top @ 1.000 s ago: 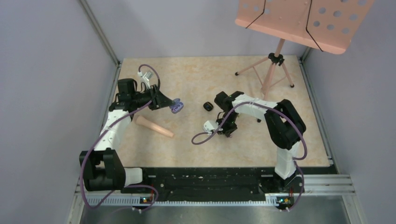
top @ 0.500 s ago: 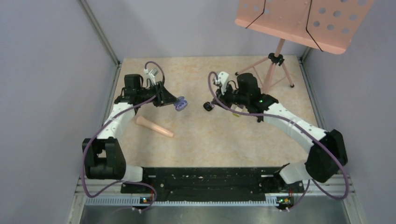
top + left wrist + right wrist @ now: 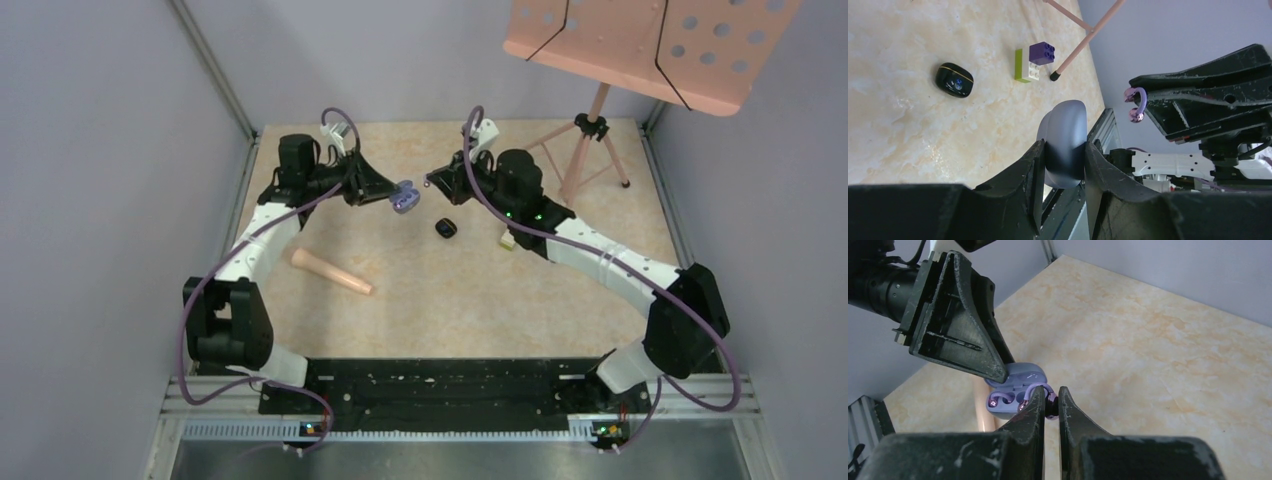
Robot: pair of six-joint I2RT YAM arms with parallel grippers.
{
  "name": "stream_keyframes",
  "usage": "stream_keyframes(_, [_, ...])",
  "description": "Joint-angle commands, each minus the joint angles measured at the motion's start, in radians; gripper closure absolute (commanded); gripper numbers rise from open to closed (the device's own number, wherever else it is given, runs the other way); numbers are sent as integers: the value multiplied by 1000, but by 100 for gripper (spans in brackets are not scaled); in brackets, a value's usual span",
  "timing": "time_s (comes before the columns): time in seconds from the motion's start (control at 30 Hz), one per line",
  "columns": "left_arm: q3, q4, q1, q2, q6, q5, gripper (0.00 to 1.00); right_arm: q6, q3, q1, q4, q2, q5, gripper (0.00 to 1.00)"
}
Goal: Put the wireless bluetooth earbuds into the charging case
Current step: Pick up the earbud from the center of the board, then place the earbud in the charging case.
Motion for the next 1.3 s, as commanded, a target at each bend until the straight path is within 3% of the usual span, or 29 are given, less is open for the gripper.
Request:
stream_keyframes(0.0, [30, 94, 1, 4, -86, 45, 100, 47, 13, 31, 119, 8, 32, 100])
stream_keyframes(0.2, [9, 233, 11, 18, -196, 132, 100, 20, -12, 64, 224, 24, 38, 100])
stream_keyframes(0.5, [16, 263, 30, 25, -277, 187, 100, -140, -82, 122, 358, 7, 60, 100])
stream_keyframes(1.27, [-8, 301, 32, -2, -307, 229, 100, -176, -91, 133, 351, 38, 80, 100])
